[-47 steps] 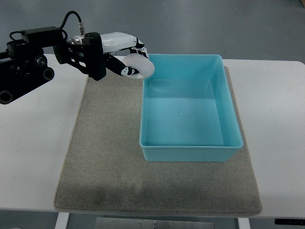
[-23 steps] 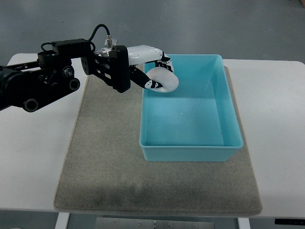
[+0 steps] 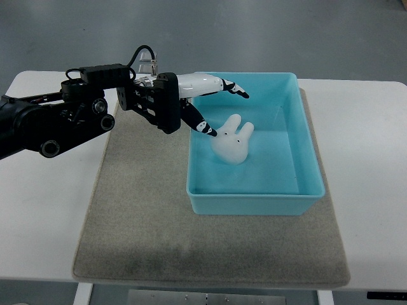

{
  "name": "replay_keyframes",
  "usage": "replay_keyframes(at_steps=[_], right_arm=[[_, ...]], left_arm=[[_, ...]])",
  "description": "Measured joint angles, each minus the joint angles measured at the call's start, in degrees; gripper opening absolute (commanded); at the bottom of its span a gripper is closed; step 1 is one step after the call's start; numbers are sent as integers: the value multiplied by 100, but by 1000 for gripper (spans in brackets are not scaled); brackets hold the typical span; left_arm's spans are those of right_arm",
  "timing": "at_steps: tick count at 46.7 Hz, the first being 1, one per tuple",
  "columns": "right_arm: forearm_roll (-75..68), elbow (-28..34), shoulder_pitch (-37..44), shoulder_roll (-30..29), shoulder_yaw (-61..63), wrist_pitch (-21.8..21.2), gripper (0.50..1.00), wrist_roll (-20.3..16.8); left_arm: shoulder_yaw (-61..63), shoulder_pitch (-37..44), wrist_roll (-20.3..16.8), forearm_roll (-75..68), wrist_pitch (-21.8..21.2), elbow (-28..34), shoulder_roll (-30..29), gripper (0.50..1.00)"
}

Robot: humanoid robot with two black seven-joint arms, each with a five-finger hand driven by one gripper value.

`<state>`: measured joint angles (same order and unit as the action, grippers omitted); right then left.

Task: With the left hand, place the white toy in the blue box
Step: 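Open the left hand to drop the toy into the box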

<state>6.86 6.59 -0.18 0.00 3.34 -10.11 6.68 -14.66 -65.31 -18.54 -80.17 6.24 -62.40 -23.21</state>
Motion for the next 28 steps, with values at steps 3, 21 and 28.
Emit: replay_keyframes(at_steps=[3,21,28], right_arm=[[0,0,0,0,0,0,936,0],[1,0,0,0,0,0,936,0],[1,0,0,0,0,0,936,0]], left_arm=[[0,0,-1,6,0,-1,0,887],[-33,1,-3,149,-155,411,1,917],[-36,-5,-7,369,-367,790,0,924]])
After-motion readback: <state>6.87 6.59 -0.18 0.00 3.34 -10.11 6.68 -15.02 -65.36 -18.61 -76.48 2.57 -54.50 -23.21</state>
